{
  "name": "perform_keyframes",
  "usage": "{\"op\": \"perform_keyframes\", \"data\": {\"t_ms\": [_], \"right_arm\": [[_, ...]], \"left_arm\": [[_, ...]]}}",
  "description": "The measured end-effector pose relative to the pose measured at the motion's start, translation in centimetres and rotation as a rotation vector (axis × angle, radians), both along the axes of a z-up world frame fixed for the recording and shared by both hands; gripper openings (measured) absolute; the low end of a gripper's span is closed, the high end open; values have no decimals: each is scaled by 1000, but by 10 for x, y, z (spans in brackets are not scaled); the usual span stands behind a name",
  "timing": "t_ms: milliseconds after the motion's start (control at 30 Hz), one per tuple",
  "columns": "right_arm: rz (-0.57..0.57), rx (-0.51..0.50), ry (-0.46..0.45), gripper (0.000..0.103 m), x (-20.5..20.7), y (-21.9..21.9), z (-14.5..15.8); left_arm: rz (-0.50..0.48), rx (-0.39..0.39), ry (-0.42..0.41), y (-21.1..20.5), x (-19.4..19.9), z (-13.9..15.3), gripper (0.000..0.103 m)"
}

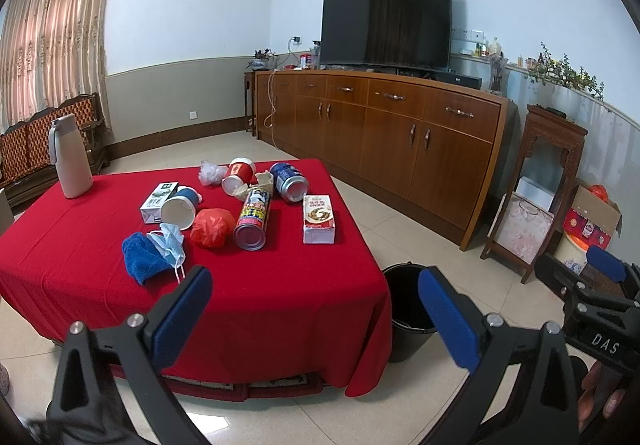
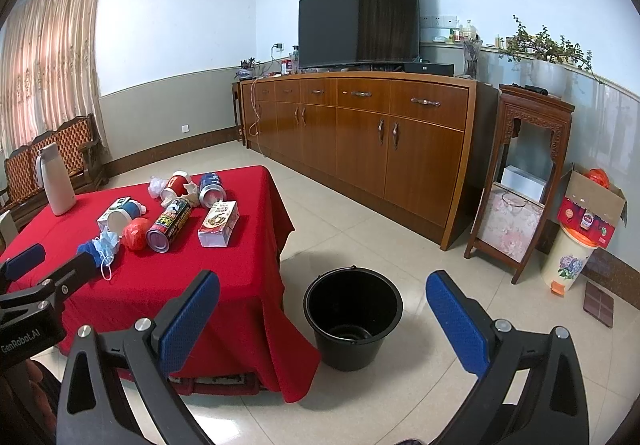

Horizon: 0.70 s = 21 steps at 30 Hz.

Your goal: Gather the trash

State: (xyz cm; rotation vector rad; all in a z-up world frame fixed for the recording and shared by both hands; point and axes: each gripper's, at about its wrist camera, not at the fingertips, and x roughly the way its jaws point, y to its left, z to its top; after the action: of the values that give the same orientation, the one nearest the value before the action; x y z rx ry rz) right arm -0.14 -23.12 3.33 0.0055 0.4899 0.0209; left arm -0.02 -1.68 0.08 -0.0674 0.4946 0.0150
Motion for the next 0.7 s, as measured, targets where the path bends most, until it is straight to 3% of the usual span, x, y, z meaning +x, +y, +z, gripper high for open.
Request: {"op": "perform_keyframes", "data": {"t_ms": [300,700], "right_arm": [[3,-1,6,103,1,-1,-1],[110,-48,82,103,38,33,-15]], "left_arm": [[2,6,0,0,1,0,103],[132,16,29,42,19,-8,103]]}}
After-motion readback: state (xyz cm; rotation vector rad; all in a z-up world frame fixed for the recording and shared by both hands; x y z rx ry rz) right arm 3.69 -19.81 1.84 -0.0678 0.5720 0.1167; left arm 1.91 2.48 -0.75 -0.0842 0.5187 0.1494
